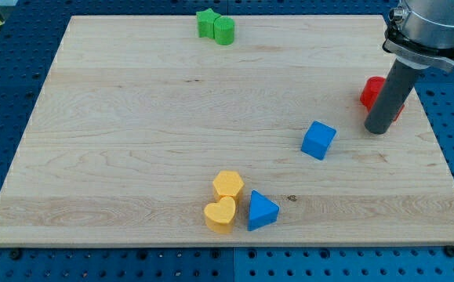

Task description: Place the blue cube to the left of the red star

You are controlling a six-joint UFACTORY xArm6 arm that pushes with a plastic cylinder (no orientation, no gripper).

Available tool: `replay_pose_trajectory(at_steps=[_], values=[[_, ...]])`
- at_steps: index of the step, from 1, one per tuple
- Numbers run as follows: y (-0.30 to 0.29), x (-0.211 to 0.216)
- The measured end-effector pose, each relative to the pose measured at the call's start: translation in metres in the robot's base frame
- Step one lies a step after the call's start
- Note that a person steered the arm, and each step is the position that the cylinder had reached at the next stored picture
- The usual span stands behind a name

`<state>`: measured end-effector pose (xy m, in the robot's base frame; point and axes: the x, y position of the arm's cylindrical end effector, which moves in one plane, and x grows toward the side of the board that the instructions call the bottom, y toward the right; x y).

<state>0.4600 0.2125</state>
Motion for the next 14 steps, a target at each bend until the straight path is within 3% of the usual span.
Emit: replay_pose_trajectory(at_steps=[3,6,10,14], values=[[-0.001,0.024],[-0.080,0.087],[-0.104,0.020],[-0.062,-0.014]])
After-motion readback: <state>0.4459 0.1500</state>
